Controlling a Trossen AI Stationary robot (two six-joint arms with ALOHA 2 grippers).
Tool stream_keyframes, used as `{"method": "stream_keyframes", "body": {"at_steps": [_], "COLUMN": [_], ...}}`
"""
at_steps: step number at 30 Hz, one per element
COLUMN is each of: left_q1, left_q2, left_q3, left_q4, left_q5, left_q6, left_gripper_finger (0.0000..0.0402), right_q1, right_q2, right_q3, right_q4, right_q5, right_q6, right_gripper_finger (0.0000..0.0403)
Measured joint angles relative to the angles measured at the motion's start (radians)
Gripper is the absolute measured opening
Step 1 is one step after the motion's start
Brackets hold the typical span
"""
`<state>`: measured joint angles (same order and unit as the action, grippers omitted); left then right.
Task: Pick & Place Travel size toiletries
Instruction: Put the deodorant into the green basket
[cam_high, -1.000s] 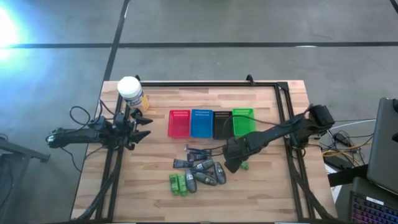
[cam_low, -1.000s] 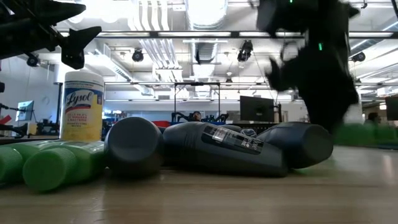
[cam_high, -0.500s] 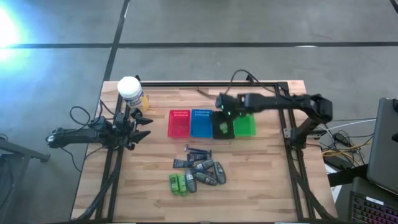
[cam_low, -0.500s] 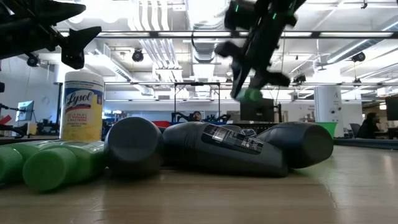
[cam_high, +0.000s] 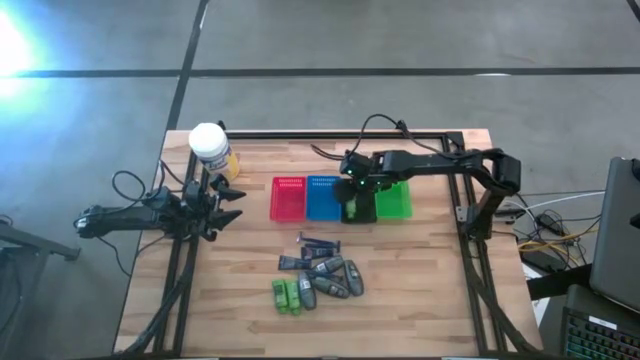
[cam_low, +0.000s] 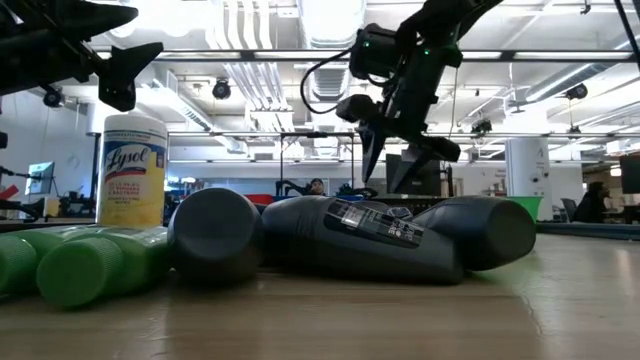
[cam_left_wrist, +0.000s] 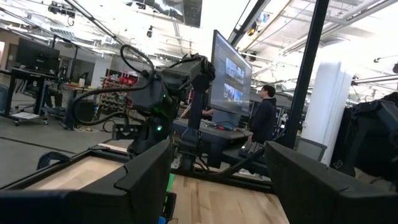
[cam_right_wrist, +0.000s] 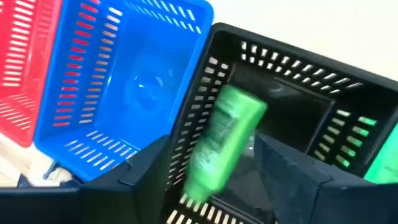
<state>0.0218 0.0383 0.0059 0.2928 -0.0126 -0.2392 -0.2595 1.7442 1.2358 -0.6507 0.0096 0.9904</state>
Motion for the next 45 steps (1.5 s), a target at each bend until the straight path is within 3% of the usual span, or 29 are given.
{"method": "stream_keyframes", "body": {"at_steps": [5,11,15,22,26,35,45], "left_q1": [0.0,0.0,0.0,0.0,0.0,0.0,0.0], "left_q2": [0.0,0.0,0.0,0.0,0.0,0.0,0.002], "left_q3": [0.0,0.0,0.0,0.0,0.0,0.0,0.0], "left_q4": [0.0,0.0,0.0,0.001,0.0,0.002,-0.006], "left_q5": [0.0,0.0,0.0,0.0,0.0,0.0,-0.004], "left_q6": [0.0,0.0,0.0,0.0,0.019,0.013,0.024], "left_gripper_finger": [0.0264,0.0264,0.0264,0.0264,0.0264,0.0264,0.0264], "right_q1": [0.063,0.244,0.346,0.458,0.502,0.606,0.633], "right_q2": [-0.055,-0.088,-0.079,-0.075,-0.052,0.054,0.129], "right_q3": [0.009,0.009,0.002,-0.004,-0.006,-0.006,0.002], "right_q4": [-0.001,-0.065,-0.191,-0.152,-0.122,-0.016,0.027], "right_q5": [0.021,0.015,-0.044,-0.09,-0.037,-0.028,-0.003], "right_q6": [-0.102,-0.26,-0.099,0.215,0.283,0.417,0.566], "right_gripper_finger": [0.0268,0.0286,0.029,0.0286,0.0301,0.0366,0.0373]}}
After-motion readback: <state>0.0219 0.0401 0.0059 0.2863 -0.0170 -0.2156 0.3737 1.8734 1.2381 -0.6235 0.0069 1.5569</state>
